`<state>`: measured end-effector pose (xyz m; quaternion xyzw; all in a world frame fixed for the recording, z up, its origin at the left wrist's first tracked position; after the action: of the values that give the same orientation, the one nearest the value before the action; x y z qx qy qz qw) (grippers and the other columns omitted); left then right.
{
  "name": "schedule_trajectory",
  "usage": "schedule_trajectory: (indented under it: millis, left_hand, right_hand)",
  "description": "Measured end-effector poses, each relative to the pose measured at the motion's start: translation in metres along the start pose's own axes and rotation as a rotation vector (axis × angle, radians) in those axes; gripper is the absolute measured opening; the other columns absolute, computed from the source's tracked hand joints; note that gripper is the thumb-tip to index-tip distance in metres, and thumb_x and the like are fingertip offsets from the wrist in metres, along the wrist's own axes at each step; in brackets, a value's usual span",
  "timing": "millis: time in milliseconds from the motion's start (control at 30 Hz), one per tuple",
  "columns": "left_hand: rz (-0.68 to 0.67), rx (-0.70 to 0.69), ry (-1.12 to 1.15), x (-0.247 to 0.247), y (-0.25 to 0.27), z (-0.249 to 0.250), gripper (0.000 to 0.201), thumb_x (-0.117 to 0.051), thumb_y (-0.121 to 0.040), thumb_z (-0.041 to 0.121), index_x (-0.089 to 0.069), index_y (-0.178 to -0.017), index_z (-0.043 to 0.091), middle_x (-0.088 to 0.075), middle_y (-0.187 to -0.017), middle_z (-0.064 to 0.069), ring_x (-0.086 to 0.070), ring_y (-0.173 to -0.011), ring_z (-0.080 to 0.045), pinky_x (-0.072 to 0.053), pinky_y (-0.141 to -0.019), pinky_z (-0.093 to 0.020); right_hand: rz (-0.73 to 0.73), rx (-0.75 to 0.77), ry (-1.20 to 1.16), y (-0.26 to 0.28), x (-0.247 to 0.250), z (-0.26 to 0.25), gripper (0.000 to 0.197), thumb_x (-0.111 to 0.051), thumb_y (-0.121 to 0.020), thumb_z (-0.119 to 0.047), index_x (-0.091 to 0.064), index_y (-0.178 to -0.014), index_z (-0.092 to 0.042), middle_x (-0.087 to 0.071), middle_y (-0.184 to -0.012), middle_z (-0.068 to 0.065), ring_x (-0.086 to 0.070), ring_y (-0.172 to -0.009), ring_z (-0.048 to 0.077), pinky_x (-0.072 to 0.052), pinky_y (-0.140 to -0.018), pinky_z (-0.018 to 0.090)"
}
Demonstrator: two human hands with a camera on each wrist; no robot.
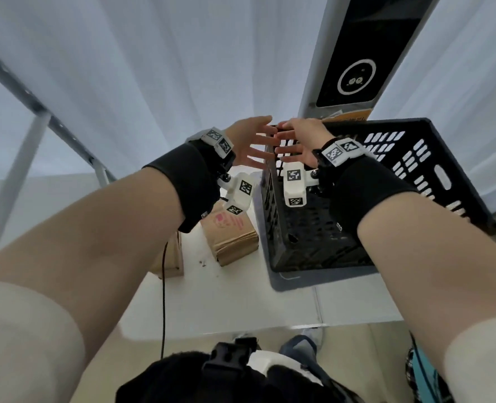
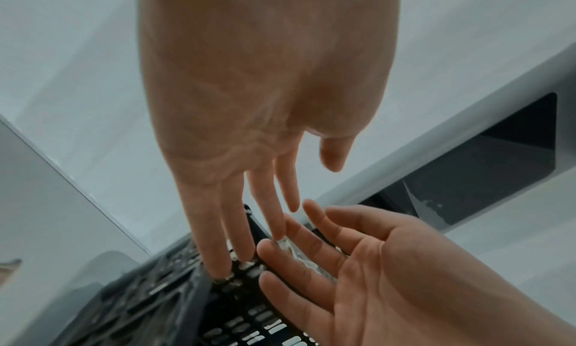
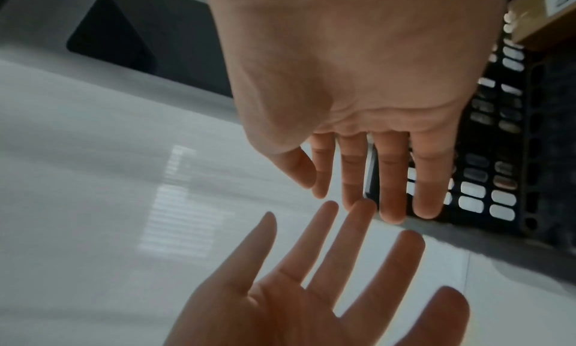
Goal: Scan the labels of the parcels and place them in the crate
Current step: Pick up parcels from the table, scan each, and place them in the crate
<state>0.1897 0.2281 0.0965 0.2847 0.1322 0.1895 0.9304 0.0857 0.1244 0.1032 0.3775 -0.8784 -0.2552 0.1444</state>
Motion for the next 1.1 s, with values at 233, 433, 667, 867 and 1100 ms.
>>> schedule_trajectory:
  millis: [233,433,667,867,1100]
  left_hand:
    - [0.084,0.040,0.013,0.061,0.009,-0.031,0.045,-0.050,-0.098,0.047,-0.060,-0.126,0.014,-0.069,-0.123,-0.007,-0.065,-0.112,-0.034,-0.054,-0.094,-0.048]
    - [0.173,0.164,0.041,0.092,0.004,-0.073,0.044,-0.048,-0.099,0.046,-0.059,-0.128,0.014,-0.067,-0.123,-0.006,-0.063,-0.112,-0.034,-0.055,-0.086,-0.044]
    - [0.355,0.298,0.023,0.111,-0.015,-0.125,0.037,-0.046,-0.101,0.041,-0.058,-0.127,0.017,-0.061,-0.131,-0.007,-0.058,-0.111,-0.033,-0.051,-0.096,-0.049]
    - [0.472,0.394,0.000,0.122,-0.030,-0.162,0.044,-0.049,-0.100,0.036,-0.050,-0.138,0.012,-0.058,-0.114,-0.009,-0.058,-0.089,-0.026,-0.052,-0.089,-0.045]
    - [0.536,0.508,-0.058,0.126,-0.039,-0.179,0.046,-0.050,-0.101,0.033,-0.046,-0.142,0.013,-0.041,-0.149,-0.011,-0.044,-0.131,-0.040,-0.045,-0.099,-0.056]
  right_hand:
    - [-0.007,-0.057,0.089,-0.015,-0.062,0.014,0.018,-0.049,-0.094,-0.021,-0.066,-0.097,-0.017,-0.071,-0.089,0.000,-0.069,-0.075,0.026,-0.049,-0.091,0.043]
    - [-0.078,-0.140,0.243,-0.034,-0.101,0.041,0.033,-0.049,-0.095,-0.023,-0.063,-0.124,-0.014,-0.073,-0.106,0.002,-0.066,-0.089,0.026,-0.042,-0.071,0.028]
    - [-0.013,-0.193,0.441,-0.067,-0.120,0.092,0.040,-0.038,-0.102,-0.015,-0.050,-0.139,-0.005,-0.056,-0.139,0.013,-0.057,-0.118,0.027,-0.049,-0.088,0.034]
    - [-0.006,-0.269,0.523,-0.093,-0.120,0.139,0.042,-0.034,-0.102,-0.005,-0.046,-0.142,0.001,-0.049,-0.147,0.017,-0.050,-0.133,0.033,-0.047,-0.093,0.019]
    - [-0.093,-0.330,0.557,-0.107,-0.127,0.170,0.044,-0.047,-0.099,-0.023,-0.053,-0.138,-0.004,-0.055,-0.142,0.014,-0.054,-0.130,0.028,-0.045,-0.064,0.020]
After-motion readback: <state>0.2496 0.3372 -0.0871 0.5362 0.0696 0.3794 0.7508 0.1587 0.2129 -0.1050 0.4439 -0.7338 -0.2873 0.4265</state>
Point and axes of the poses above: each hand's wrist, its own y-axis away from the middle knuckle, its own x-axis out of the back of the hand, z = x × y, the point moved 3 cm from there along -y, towards the middle knuckle
